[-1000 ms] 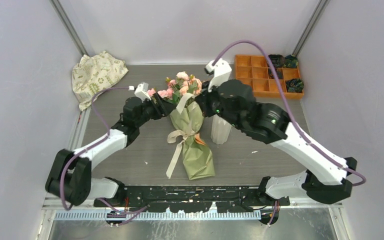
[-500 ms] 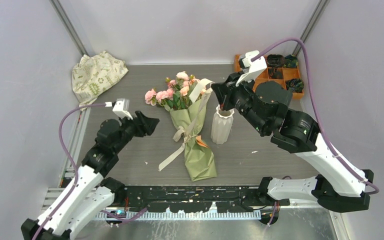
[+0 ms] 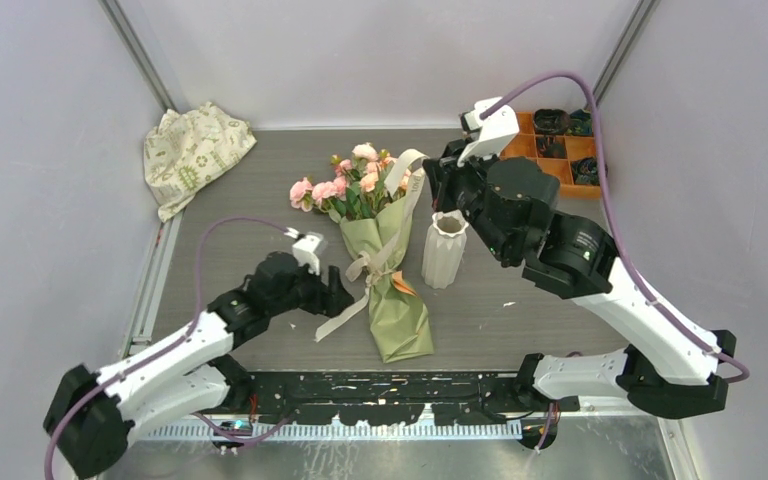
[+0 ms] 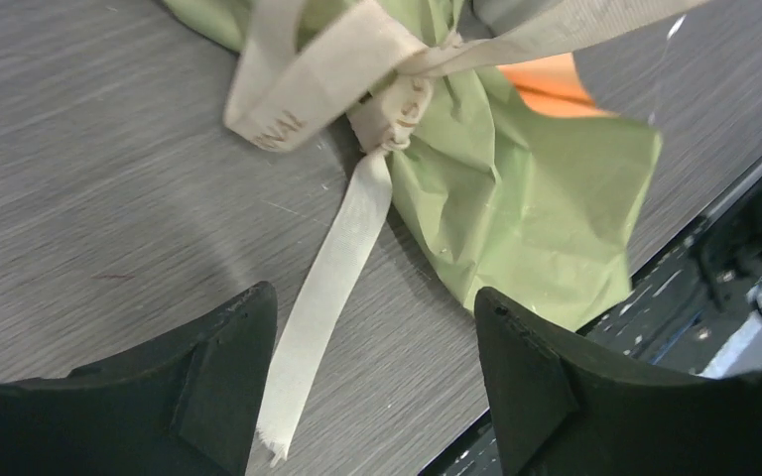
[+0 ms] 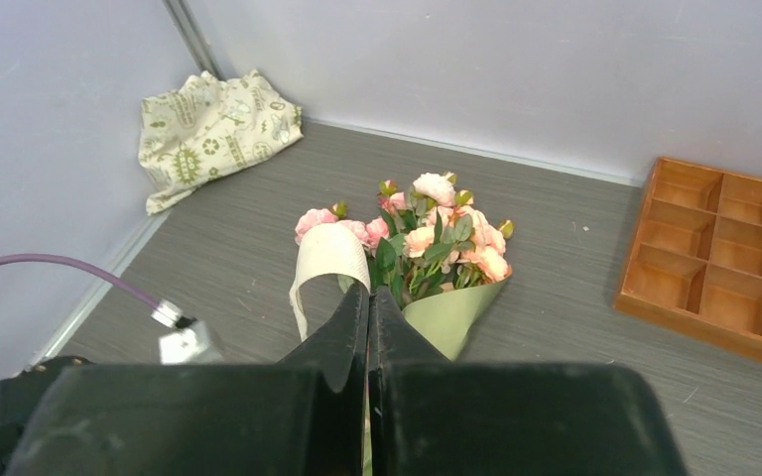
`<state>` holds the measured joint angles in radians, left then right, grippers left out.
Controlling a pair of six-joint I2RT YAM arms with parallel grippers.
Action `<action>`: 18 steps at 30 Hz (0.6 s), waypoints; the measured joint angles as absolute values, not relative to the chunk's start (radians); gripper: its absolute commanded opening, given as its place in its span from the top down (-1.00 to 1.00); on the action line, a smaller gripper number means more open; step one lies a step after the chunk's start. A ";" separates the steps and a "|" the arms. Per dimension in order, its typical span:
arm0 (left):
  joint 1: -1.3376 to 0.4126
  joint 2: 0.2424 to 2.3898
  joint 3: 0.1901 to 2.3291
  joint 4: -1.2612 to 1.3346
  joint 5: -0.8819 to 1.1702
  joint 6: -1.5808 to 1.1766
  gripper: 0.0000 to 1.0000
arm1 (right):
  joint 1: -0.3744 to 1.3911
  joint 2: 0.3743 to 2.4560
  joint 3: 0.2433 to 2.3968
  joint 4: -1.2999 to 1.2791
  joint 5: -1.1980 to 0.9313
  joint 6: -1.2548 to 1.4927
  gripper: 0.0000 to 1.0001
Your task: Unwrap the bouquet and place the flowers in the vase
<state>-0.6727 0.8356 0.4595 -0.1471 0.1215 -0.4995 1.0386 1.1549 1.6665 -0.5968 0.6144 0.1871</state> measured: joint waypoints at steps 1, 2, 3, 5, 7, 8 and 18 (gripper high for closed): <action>-0.703 0.880 0.469 -0.146 0.109 -0.487 -0.50 | 1.039 1.162 1.666 -0.597 0.617 0.185 0.99; -0.733 0.921 0.478 -0.142 0.095 -0.476 -0.51 | 1.039 1.171 1.666 -0.596 0.619 0.183 0.99; -0.763 0.963 0.489 -0.131 0.074 -0.463 -0.52 | 1.039 1.178 1.666 -0.596 0.620 0.181 0.99; -0.806 1.039 0.508 -0.099 0.035 -0.444 -0.53 | 1.039 1.187 1.666 -0.595 0.620 0.177 0.99; -0.833 1.105 0.523 -0.059 -0.002 -0.435 -0.53 | 1.039 1.190 1.666 -0.595 0.620 0.174 0.99; -0.836 1.131 0.527 -0.040 -0.020 -0.433 -0.54 | 1.039 1.190 1.666 -0.595 0.620 0.173 0.99; -0.837 1.336 0.619 0.075 -0.134 -0.424 -0.48 | 1.039 1.176 1.649 -0.569 0.620 0.163 0.99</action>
